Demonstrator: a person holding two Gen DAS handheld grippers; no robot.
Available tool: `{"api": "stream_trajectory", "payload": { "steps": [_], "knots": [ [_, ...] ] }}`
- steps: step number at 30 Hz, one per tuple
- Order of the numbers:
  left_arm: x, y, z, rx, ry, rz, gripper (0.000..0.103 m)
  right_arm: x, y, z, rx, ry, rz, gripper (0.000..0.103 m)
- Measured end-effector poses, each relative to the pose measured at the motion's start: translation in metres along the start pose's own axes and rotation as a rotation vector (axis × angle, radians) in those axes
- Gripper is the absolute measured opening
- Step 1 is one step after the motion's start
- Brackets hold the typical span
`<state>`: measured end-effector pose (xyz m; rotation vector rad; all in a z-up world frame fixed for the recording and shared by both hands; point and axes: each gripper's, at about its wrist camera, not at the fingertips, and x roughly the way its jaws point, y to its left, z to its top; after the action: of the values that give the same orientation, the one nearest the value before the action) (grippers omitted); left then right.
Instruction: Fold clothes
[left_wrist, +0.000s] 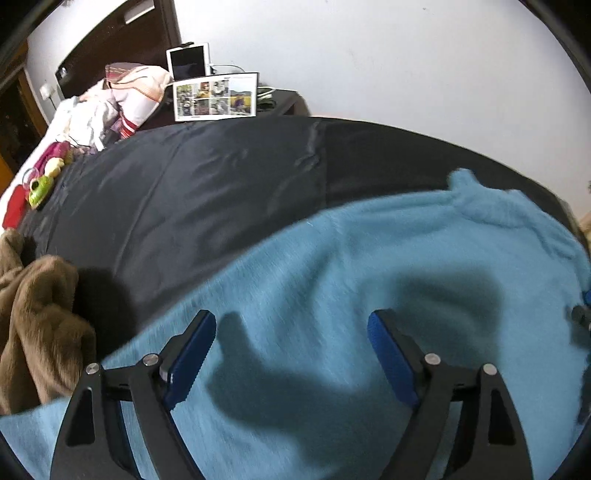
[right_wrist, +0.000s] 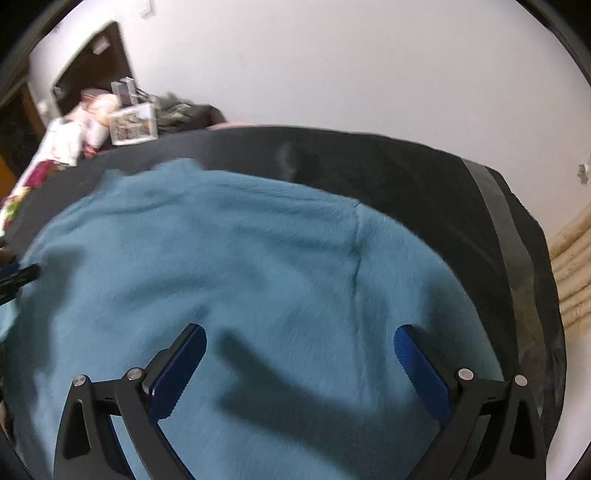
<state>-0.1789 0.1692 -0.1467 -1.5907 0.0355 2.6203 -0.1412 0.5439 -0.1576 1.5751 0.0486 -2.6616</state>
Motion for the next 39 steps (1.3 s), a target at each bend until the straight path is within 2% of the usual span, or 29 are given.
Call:
{"api": "stream_trajectory", "payload": {
  "steps": [2, 7, 11, 13, 16, 21, 24, 29, 33, 39],
  "knots": [
    [-0.017, -0.011, -0.013, 0.040, 0.013, -0.025, 0.087, -0.026, 0.011, -0.020, -0.044, -0.012, 0.048, 0.103],
    [-0.059, -0.042, -0.069, 0.184, 0.093, -0.079, 0.087, -0.069, 0.042, -0.094, -0.194, 0.097, 0.140, 0.103],
    [-0.081, -0.059, -0.134, 0.281, 0.175, -0.095, 0.087, -0.093, 0.046, -0.159, -0.244, 0.192, 0.133, 0.103],
    [-0.090, -0.060, -0.167, 0.285, 0.205, -0.098, 0.087, -0.100, 0.042, -0.183, -0.232, 0.216, 0.122, 0.103],
    [-0.101, -0.055, -0.200, 0.234, 0.217, -0.105, 0.087, -0.113, 0.036, -0.215, -0.192, 0.227, 0.108, 0.103],
    [-0.112, -0.050, -0.225, 0.191, 0.188, -0.077, 0.088, -0.118, 0.030, -0.248, -0.121, 0.226, 0.075, 0.103],
    [-0.119, -0.048, -0.237, 0.173, 0.169, -0.060, 0.088, -0.122, 0.033, -0.258, -0.151, 0.197, 0.048, 0.103],
    [-0.124, -0.041, -0.247, 0.165, 0.139, -0.050, 0.089, -0.126, 0.032, -0.265, -0.137, 0.169, 0.033, 0.103],
    [-0.128, -0.031, -0.255, 0.174, 0.112, -0.046, 0.095, -0.133, 0.032, -0.276, -0.128, 0.153, 0.035, 0.103],
    [-0.132, -0.007, -0.261, 0.195, 0.126, -0.035, 0.098, -0.149, 0.039, -0.304, -0.137, 0.138, 0.046, 0.103]
  ]
}}
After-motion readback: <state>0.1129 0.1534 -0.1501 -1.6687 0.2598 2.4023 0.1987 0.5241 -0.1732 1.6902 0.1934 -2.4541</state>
